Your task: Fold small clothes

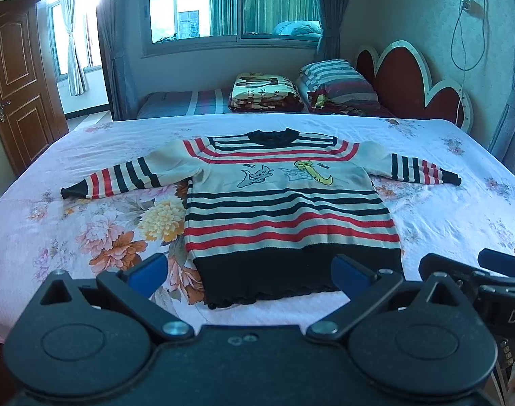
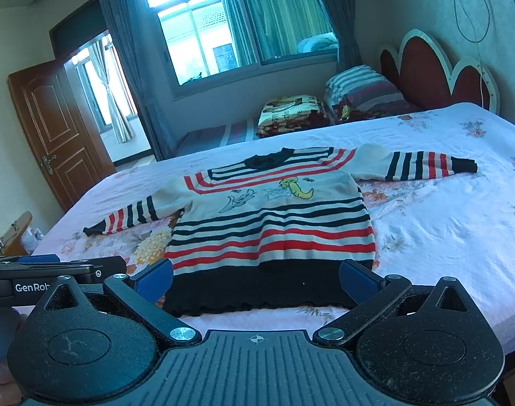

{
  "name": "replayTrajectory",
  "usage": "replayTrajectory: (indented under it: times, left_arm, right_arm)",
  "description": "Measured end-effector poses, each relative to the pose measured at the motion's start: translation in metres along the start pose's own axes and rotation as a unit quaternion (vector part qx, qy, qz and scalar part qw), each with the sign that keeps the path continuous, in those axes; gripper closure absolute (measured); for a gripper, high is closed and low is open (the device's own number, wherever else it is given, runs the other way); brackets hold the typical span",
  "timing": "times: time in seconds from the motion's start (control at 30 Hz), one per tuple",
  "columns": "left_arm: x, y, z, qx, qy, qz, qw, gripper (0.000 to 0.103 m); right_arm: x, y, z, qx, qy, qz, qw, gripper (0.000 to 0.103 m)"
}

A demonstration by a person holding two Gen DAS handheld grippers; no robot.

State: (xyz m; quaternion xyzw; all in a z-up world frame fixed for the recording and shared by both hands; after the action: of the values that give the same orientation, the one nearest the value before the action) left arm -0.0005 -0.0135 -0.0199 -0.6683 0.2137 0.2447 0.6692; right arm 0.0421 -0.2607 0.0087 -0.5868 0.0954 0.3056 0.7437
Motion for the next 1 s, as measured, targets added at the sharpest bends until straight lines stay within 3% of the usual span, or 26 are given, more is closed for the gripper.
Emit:
replayTrajectory:
  times: [1.0]
  left_arm:
    - [0.0059, 0.0036, 0.0049, -0.007, -0.004, 0.009, 0.9999, 0.000]
  right_arm:
    - [0.0070, 0.0038, 0.0026, -0.002, -0.004, 0.005, 1.000, 0.000]
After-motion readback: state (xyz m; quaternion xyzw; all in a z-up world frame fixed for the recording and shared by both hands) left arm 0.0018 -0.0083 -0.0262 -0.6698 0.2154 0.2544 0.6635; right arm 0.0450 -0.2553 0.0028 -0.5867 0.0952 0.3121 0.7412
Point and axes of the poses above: each gripper's, at about its wrist camera, not at the fingertips, and x roughly the way its jaws point, z to its left, y to its underside, the point moved 3 cm from there along x, roughly the way its jaws point, and after that the axes turned 3 degrees about -z, right-handed, at the moved point
